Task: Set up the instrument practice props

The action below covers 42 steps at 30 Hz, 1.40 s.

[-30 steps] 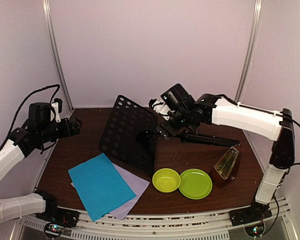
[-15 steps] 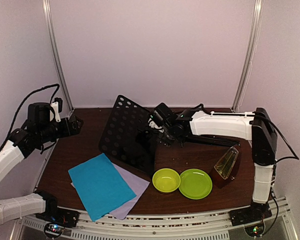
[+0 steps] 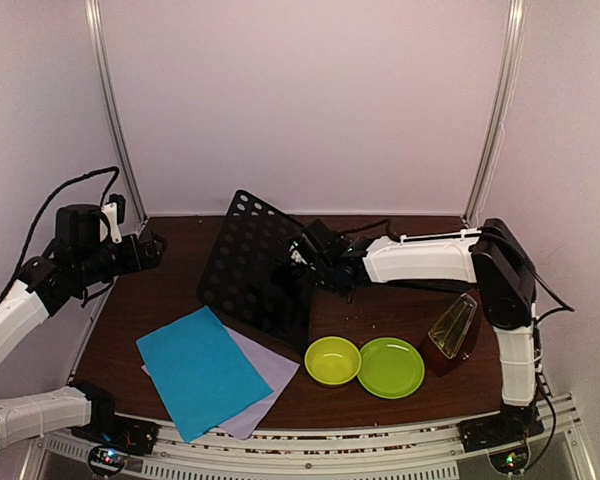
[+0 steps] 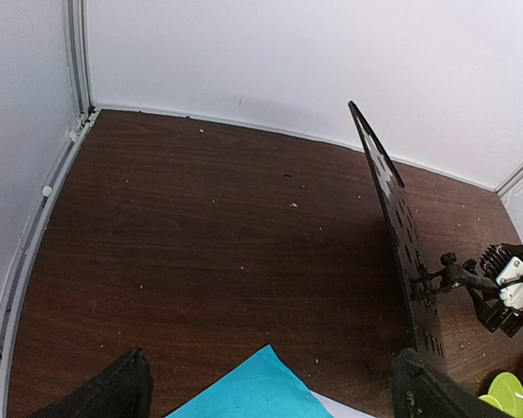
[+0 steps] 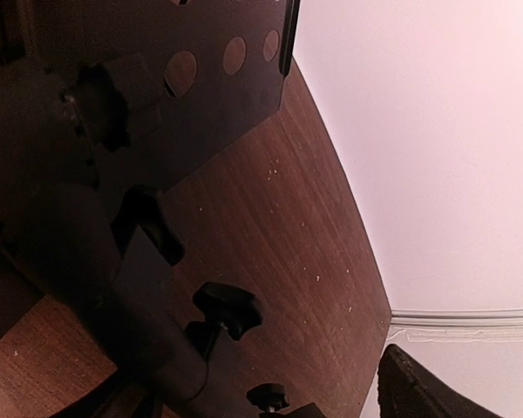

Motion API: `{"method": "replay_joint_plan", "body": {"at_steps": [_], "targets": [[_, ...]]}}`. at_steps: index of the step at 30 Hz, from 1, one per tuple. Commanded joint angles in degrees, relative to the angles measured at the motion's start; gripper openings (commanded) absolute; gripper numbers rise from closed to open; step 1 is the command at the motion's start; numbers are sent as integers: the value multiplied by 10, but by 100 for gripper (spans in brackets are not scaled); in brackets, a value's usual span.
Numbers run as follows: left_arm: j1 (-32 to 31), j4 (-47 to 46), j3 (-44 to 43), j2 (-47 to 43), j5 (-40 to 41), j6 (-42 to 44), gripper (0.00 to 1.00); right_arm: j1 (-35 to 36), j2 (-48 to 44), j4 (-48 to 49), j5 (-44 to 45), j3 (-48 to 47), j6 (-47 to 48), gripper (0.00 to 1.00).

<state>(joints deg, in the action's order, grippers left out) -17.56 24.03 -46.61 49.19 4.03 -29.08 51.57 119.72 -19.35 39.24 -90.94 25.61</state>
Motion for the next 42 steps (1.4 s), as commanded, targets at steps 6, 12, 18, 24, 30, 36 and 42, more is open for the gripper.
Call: {"method": "replay_joint_plan", "body": {"at_steps": [6, 12, 18, 24, 30, 36, 42], "targets": [[4, -29, 4, -4, -7, 2, 98, -14, 18, 63, 27, 16, 20, 72], [5, -32, 6, -1, -8, 2, 98, -16, 24, 81, 58, 17, 29, 54], [4, -31, 3, -2, -10, -1, 98, -15, 8, 113, 81, 42, 25, 47], [4, -31, 3, -7, -12, -2, 98, -15, -11, 132, 90, 48, 37, 33], [4, -30, 11, -17, -7, -8, 98, -12, -25, 148, 99, 40, 47, 9], [4, -33, 14, -25, 10, -17, 98, -10, -60, 162, 95, 23, 50, 0], [5, -36, 14, -37, 17, -18, 98, -10, -121, 156, 61, -16, 32, 0]]}}
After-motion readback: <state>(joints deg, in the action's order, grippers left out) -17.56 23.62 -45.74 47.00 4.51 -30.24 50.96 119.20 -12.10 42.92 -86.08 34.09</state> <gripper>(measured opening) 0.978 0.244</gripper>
